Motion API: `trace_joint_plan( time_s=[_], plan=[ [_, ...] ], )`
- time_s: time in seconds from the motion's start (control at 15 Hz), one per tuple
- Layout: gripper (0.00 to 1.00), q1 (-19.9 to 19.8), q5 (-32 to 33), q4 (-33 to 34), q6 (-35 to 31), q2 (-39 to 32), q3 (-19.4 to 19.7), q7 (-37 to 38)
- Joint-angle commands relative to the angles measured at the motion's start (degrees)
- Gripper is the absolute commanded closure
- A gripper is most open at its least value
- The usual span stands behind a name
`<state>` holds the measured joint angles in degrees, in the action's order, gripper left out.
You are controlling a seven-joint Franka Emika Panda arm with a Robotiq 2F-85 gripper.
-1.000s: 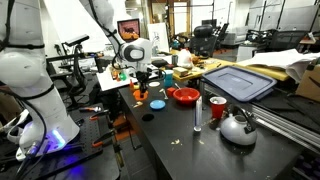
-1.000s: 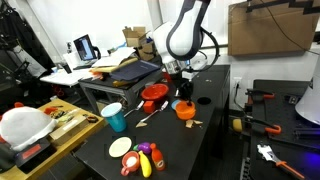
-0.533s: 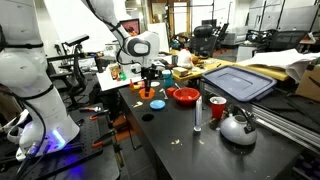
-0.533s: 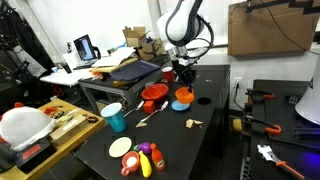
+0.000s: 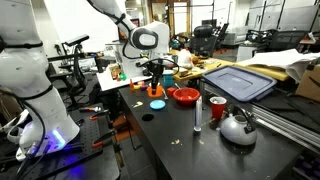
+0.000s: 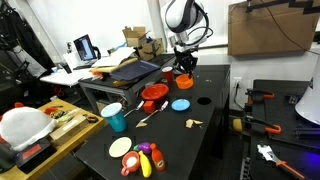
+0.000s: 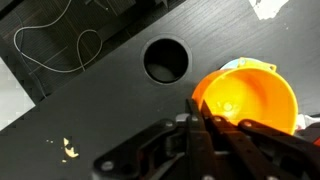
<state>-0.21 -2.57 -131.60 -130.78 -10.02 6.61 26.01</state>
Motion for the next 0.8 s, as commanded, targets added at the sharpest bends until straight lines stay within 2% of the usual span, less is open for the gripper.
trace_joint_plan(
  time_s=[0.0,0.4,0.73],
  plan=[
    [0.99,-1.91,0.33,0.63,2.9,1.45,1.59,4.01],
    [0.99,-4.67,0.78,0.37,2.64,-0.05,4.95,11.72],
    [0.99,-5.54,-0.4,0.51,2.23,-2.2,5.97,18.47]
  ],
)
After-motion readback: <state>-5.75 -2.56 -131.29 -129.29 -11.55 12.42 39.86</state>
